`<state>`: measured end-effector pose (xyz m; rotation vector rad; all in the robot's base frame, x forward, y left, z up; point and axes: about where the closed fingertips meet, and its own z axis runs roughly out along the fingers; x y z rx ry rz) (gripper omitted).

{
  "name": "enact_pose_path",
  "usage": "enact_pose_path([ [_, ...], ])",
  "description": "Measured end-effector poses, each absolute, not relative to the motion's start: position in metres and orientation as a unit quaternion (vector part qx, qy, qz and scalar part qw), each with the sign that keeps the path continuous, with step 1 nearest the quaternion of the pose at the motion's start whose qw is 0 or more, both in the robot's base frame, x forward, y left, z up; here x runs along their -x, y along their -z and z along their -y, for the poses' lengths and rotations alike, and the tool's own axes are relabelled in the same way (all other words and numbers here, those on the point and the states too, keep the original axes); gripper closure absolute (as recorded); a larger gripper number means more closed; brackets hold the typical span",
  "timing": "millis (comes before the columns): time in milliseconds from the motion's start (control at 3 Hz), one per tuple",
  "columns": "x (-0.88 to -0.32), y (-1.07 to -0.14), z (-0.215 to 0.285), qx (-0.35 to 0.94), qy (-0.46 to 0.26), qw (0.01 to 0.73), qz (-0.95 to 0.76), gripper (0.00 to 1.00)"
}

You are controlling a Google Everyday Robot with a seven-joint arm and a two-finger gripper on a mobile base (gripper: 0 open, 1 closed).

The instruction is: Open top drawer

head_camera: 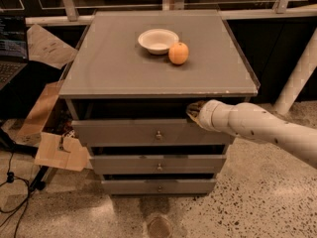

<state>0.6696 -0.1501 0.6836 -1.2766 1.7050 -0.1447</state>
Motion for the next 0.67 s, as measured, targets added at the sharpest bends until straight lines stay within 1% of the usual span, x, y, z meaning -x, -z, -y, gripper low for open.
enact_pose_path([
  [333, -0.668, -0.684, 0.151, 0.523, 0.055, 0.481, -0.701, 1.0],
  [667, -0.646, -0.7, 0.156, 0.503, 0.015, 0.484, -0.716, 1.0],
])
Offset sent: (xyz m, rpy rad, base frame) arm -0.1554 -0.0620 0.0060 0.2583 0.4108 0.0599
